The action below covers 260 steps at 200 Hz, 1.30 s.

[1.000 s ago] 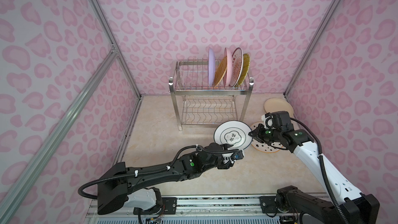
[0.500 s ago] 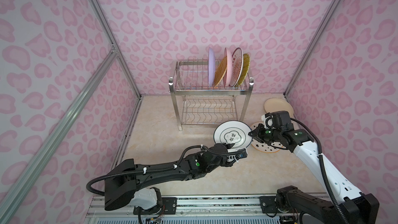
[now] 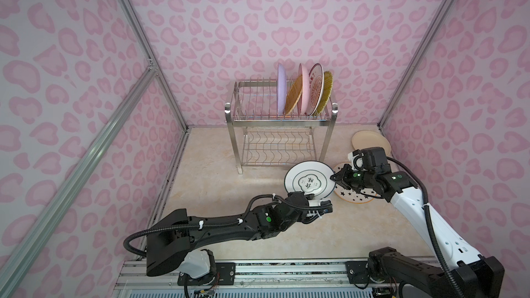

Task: Load the plates into the dish rack
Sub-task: 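Grasp the tilted white plate's rim with the left gripper while the right holds it, then lift the white plate into the top tier with the left gripper while the right withdraws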

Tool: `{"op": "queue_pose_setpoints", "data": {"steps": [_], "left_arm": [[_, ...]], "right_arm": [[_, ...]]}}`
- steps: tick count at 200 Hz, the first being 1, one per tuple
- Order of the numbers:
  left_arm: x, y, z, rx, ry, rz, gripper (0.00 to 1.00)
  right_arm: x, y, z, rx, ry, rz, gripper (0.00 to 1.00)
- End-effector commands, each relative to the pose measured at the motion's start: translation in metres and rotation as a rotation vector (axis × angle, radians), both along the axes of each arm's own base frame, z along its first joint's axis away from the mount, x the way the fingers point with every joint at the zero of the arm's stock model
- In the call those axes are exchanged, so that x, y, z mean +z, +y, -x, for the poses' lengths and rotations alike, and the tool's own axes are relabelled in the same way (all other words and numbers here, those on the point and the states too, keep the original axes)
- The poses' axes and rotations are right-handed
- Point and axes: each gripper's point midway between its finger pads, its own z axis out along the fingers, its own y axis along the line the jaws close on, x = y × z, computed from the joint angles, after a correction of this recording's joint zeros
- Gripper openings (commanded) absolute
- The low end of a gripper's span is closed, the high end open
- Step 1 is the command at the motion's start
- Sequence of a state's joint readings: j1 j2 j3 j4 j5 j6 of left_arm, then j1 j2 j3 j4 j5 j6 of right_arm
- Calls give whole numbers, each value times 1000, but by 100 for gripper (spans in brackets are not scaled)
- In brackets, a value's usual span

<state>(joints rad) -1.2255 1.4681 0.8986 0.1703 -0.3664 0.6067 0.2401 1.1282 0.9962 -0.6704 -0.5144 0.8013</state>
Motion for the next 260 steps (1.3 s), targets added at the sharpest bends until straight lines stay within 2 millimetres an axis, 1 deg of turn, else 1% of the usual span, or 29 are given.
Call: {"op": "queue_pose_setpoints", "data": {"steps": [1,14,30,47,60,63,69,72,77,87,89,92,95,114,131,142,159,182,200,233,240,245,260], "left_arm": [[9,-1,-6,43,3,28,9],[11,-2,-6,44,8,33,4],[13,-3,-4,43,5,35,4],[15,-2,-5,51,3,38,4],[16,-1,-5,52,2,39,4],[17,0,-4,52,2,41,4],[18,1,-5,55,1,43,4],[18,1,-5,56,1,42,4],[19,1,-4,57,2,45,4],[19,2,-4,59,3,47,4],[19,2,-4,59,4,47,4],[20,3,-4,60,4,50,4],[20,3,-4,62,5,51,4],[21,7,-3,73,18,56,4],[29,11,-2,93,43,93,4],[39,15,0,105,67,137,4],[61,24,7,115,115,235,4],[101,45,18,126,184,386,4],[132,66,28,133,233,498,4],[199,114,39,170,276,726,4],[215,126,41,180,279,782,4],[227,135,42,187,276,823,4],[258,162,41,229,258,928,4]], "right_arm": [[4,5,-3,24,-25,-23,0],[5,6,-3,26,-27,-27,0],[6,6,-3,32,-30,-29,0],[6,7,-1,44,-33,-29,14],[6,8,0,53,-35,-31,32],[7,8,0,56,-37,-32,38],[7,8,1,62,-37,-34,42],[7,8,0,61,-39,-34,48],[8,7,1,63,-41,-31,52],[8,5,2,64,-44,-29,71],[8,5,2,64,-44,-29,79],[9,4,2,64,-47,-30,93],[10,3,3,65,-50,-33,97],[23,-5,4,57,-90,-38,97],[40,-13,4,39,-159,-38,97],[53,-18,5,27,-215,-35,97],[70,-26,8,5,-304,-15,97],[91,-35,12,-30,-441,-3,97],[102,-35,14,-36,-524,-27,97],[104,-35,12,-63,-605,-73,97],[100,-35,11,-70,-613,-83,97],[102,-35,10,-74,-632,-91,97],[94,-35,8,-92,-645,-115,97]]}}
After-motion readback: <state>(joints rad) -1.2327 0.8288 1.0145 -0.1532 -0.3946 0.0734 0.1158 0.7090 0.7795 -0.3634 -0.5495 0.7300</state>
